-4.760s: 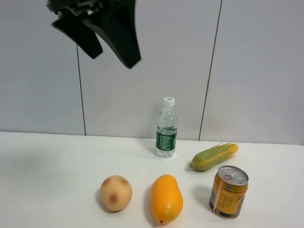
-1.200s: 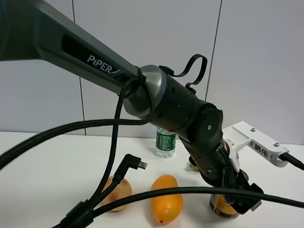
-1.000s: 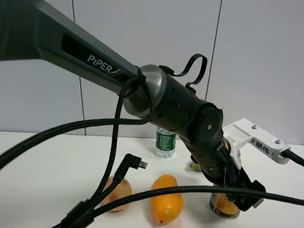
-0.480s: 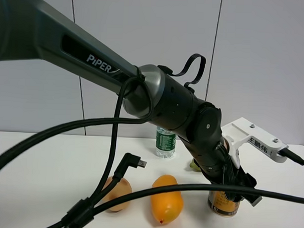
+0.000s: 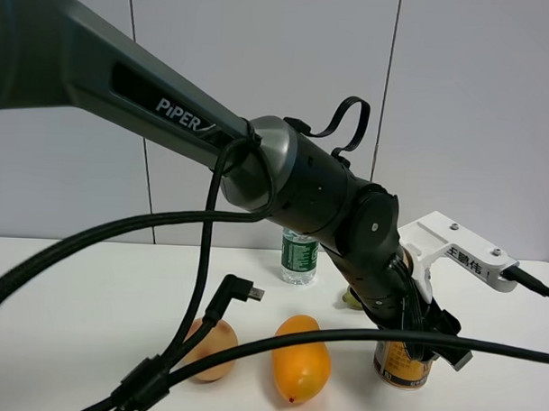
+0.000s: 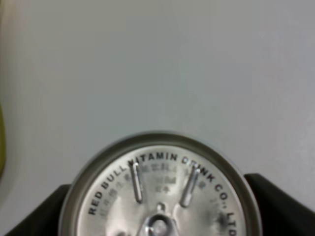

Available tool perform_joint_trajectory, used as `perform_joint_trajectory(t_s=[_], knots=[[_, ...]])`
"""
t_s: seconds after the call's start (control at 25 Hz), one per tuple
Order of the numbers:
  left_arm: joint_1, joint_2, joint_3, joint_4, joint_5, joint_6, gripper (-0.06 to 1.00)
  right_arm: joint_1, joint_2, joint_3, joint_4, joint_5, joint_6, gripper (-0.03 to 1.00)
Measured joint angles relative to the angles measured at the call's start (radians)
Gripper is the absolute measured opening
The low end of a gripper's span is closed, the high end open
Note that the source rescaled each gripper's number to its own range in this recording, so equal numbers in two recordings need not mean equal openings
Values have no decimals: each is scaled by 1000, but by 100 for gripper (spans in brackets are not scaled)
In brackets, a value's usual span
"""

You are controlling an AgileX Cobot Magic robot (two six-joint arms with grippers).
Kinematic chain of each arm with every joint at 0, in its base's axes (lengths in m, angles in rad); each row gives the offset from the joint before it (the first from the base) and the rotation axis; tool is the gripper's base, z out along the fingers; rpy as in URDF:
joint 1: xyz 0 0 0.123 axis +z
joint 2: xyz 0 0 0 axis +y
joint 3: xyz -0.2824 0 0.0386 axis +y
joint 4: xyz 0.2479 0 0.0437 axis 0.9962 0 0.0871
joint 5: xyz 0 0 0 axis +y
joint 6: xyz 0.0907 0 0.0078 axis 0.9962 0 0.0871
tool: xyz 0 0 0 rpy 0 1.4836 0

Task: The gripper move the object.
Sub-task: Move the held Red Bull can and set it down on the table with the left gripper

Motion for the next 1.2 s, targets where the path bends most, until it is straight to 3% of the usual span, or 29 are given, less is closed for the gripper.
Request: perform_joint_trajectory(t_s=[0.32,0.64,1.2], knots=[[4,-95,0,42,158,0,1,0,0,0,0,0,0,100],[41,-271,0,46,224,-19,2,0,0,0,0,0,0,100],[306,-361,3,55,374,-95,2,0,0,0,0,0,0,100]])
